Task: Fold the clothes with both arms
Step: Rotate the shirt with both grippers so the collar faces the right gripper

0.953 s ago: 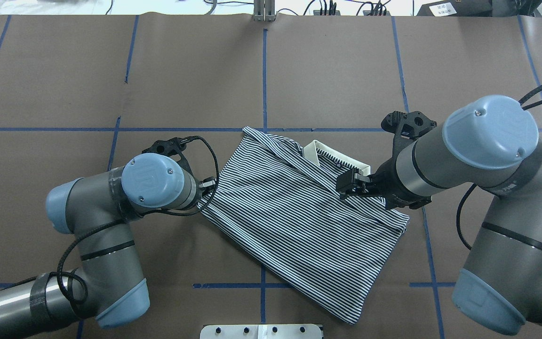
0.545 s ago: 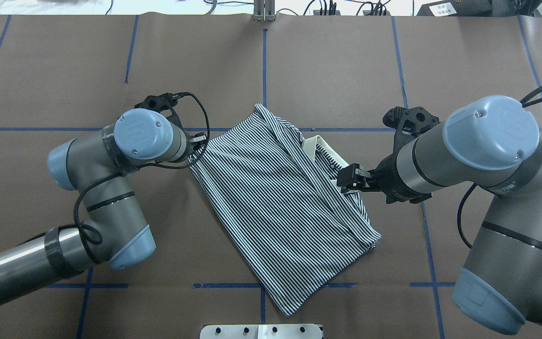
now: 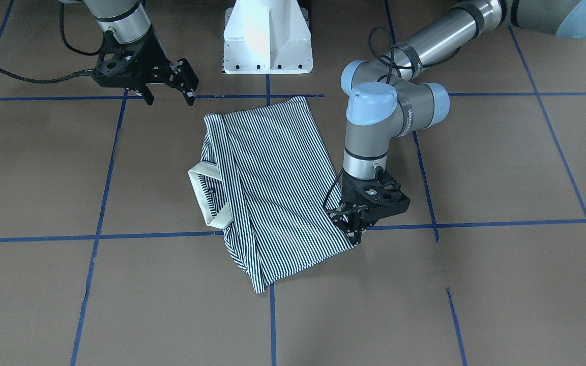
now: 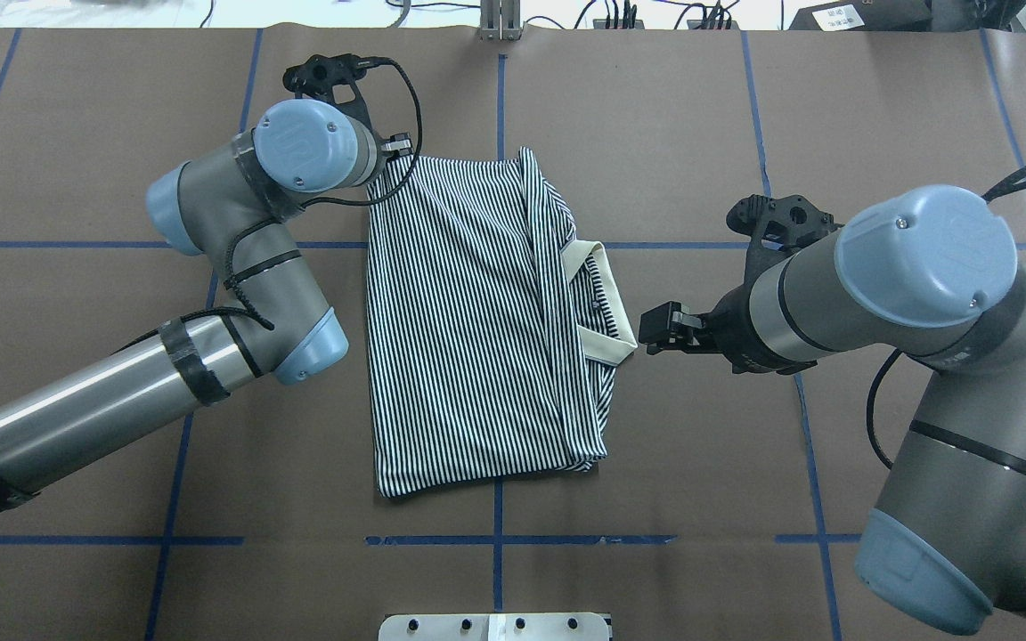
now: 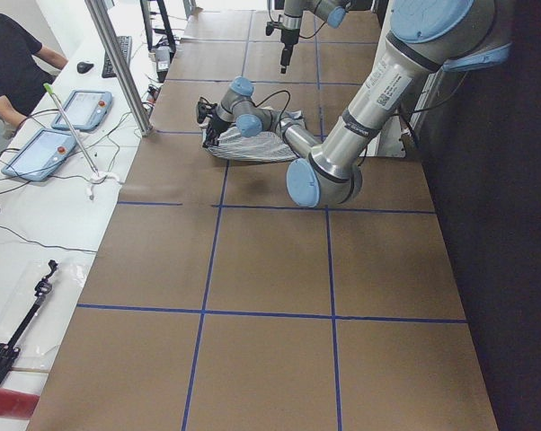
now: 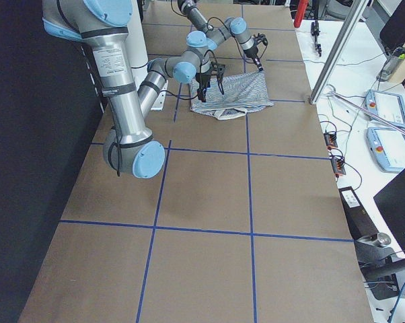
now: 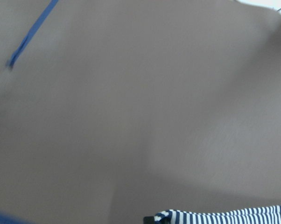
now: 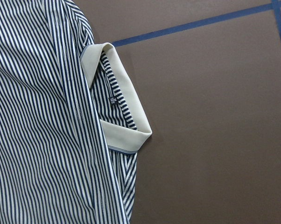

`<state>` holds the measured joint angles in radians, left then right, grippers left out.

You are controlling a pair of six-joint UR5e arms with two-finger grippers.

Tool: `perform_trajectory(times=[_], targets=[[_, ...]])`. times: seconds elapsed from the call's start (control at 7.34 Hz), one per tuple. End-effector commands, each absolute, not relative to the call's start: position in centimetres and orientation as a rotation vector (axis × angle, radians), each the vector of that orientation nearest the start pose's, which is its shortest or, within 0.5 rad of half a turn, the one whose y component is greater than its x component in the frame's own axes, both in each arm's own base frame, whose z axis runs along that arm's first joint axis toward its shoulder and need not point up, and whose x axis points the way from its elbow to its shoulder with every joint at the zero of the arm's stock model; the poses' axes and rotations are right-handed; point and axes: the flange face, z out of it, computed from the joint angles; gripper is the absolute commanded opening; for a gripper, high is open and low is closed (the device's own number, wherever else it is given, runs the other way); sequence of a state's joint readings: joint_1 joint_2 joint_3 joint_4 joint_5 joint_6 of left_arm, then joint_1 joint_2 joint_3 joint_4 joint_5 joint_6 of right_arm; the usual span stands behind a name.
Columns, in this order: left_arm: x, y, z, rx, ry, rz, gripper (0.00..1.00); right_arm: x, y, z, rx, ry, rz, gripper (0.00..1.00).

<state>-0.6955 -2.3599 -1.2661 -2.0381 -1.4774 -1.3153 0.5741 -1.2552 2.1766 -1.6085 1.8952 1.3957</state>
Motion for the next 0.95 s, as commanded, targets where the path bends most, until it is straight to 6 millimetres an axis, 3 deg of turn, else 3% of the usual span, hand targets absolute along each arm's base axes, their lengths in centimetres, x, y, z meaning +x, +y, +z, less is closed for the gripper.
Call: perform_trajectory(times=[0.0, 0.14, 0.27, 0.54, 0.68, 0.82], targets=[[53.4, -64.6, 25.1, 0.66, 0.823, -0.409, 0.0, -37.3, -36.1, 24.1, 0.042, -0.917, 0.223, 1.0], [53.5, -65.0, 26.4, 0.672, 0.797, -0.417, 0.76, -37.8, -36.5, 24.5, 0.047, -0.903, 0.224, 1.0], [53.2, -65.5, 27.1, 0.709, 0.75, -0.398, 1.0, -38.6, -37.2, 24.0, 0.055, -0.905, 0.227, 1.0], [50.5, -67.5, 26.9, 0.733, 0.728, -0.356, 1.0, -39.0, -37.8, 24.2, 0.092, -0.883, 0.245, 1.0], [49.0, -67.9, 26.5, 0.661, 0.79, -0.32, 1.0, -39.6, -38.1, 24.4, 0.103, -0.87, 0.24, 1.0], [47.3, -64.9, 30.6, 0.546, 0.858, -0.252, 1.0, -41.0, -38.7, 23.7, 0.121, -0.865, 0.202, 1.0]])
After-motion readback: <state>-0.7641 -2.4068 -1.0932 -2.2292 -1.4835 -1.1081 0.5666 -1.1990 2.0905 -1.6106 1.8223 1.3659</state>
